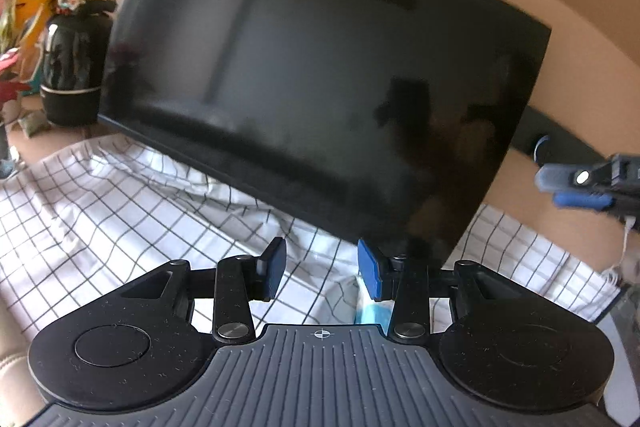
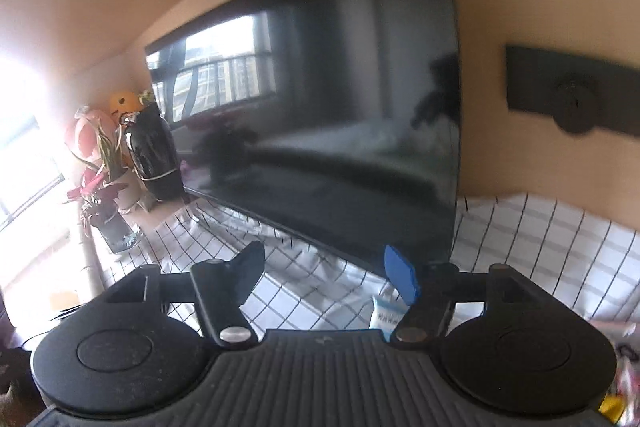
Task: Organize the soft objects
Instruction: 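Reach the left gripper to the blue wet-wipe pack and grasp it, then lift the blue wet-wipe pack with the left gripper toward the pink box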
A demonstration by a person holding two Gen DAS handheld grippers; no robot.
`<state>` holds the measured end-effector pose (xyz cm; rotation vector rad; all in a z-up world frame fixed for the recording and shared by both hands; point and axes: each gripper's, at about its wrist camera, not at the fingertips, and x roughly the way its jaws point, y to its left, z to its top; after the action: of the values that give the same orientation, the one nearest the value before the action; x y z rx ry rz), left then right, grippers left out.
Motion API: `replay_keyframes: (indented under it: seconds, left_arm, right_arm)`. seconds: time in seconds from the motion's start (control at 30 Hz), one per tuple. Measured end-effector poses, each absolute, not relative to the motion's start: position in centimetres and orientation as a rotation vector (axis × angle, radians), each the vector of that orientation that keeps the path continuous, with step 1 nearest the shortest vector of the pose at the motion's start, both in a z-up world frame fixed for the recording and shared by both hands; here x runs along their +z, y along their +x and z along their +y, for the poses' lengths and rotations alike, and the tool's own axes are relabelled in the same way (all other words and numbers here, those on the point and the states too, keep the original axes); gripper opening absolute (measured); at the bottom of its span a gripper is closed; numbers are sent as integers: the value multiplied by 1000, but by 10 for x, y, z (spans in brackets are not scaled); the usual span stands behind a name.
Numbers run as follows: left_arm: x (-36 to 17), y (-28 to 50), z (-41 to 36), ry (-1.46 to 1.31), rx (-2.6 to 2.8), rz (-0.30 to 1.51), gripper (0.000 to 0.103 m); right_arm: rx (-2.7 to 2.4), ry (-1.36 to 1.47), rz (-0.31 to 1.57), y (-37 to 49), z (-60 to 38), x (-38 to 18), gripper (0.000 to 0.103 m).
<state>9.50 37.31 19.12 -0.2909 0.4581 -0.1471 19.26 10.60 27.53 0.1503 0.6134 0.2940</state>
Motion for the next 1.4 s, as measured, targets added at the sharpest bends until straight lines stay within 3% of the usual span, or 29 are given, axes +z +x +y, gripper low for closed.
replay_keyframes:
  seconds: [0.37,0.7,0.87,1.0,1.17,1.27,1.4]
  left_arm:
    - [148,185,261,-41,-286,685,43]
    - [81,295,150,269,-225,947,43]
    - [52,315,136,330,-221,1028,44]
    - [39,318,129,345,-266,1045,70]
    - [62,311,148,265,-274,973,60]
    - [69,304,153,355,-186,913,60]
    - [51,315,160,294,-200,1012,62]
  right_arm:
    - [200,55,643,173,25,226,68]
    - [114,203,737,176,-50,152,68]
    - [93,196,767,185,-55,131,68]
    - [100,200,783,188,-56,125,68]
    - [105,183,790,189,-51,125,68]
    - [113,199,791,191,-50,123,68]
    - [140,182,800,189,-41,123,68]
